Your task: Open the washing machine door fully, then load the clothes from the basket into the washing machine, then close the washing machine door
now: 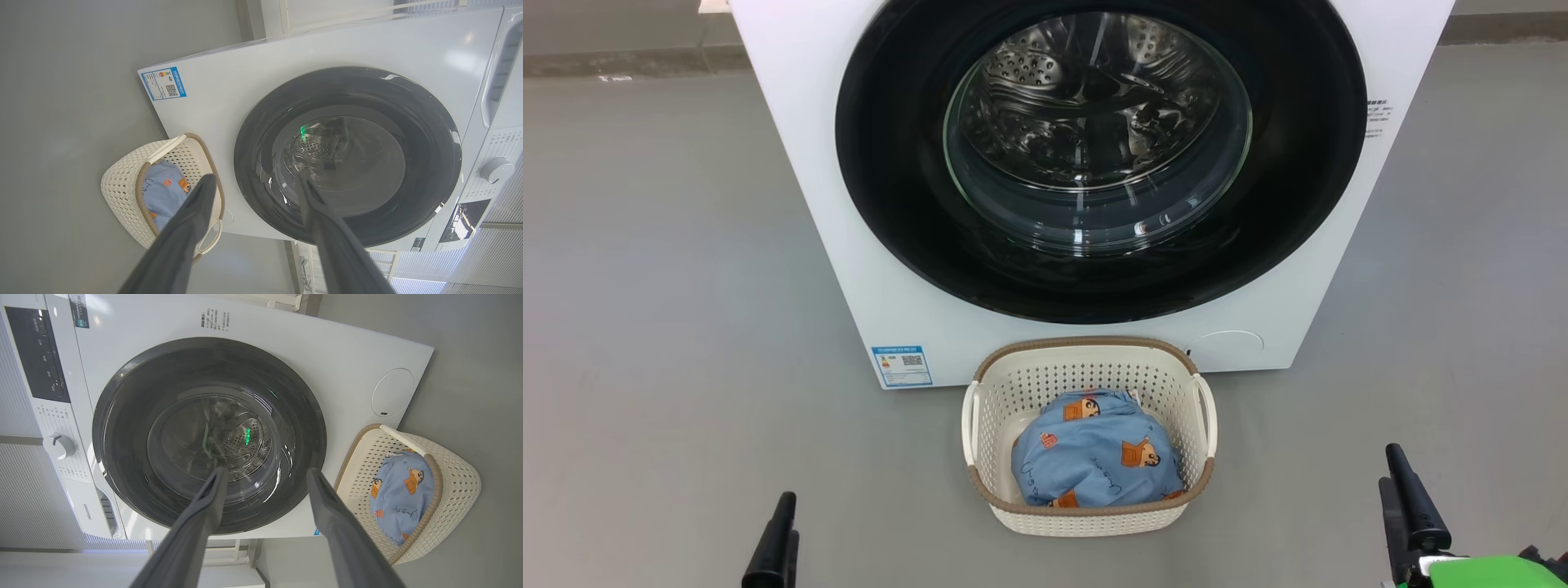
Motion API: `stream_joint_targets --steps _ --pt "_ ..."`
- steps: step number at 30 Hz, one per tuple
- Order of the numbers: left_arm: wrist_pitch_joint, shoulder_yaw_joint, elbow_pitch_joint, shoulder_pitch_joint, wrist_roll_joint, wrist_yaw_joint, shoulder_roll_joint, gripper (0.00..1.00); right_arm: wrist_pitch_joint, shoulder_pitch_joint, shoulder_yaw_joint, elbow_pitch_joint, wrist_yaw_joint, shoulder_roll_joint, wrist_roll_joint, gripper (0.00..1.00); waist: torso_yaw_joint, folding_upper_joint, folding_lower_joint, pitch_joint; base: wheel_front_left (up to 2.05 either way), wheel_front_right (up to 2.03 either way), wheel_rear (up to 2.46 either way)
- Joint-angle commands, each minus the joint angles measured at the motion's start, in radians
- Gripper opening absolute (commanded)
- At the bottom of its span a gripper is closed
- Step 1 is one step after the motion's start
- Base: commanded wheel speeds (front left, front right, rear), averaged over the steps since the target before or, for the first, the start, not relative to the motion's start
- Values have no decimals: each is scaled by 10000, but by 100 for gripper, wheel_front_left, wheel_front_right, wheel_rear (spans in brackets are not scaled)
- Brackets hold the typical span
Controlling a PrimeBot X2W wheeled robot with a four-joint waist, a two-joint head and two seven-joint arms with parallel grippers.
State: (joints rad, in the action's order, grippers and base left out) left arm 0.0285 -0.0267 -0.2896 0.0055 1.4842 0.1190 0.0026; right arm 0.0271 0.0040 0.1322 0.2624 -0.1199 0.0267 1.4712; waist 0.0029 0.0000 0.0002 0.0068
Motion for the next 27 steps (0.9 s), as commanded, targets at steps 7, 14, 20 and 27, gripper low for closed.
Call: stream_joint_targets --steps 7,14,20,27 --pt "-286 -22 449 -292 -1159 54 186 100 -290 9 4 -613 -33 102 -1250 100 8 0 -1 -11 0 0 0" --pt "-492 -68 558 -284 -2310 59 209 100 -494 65 41 -877 -38 113 -2325 100 12 0 -1 -25 0 0 0" --pt "-668 -24 701 -282 -3347 64 228 100 -670 107 34 -1161 -44 123 -3478 100 16 0 -1 -7 0 0 0" --pt "-875 92 823 -292 -4645 44 251 100 -875 153 -124 -1405 -49 261 -4875 100 18 0 -1 35 0 0 0"
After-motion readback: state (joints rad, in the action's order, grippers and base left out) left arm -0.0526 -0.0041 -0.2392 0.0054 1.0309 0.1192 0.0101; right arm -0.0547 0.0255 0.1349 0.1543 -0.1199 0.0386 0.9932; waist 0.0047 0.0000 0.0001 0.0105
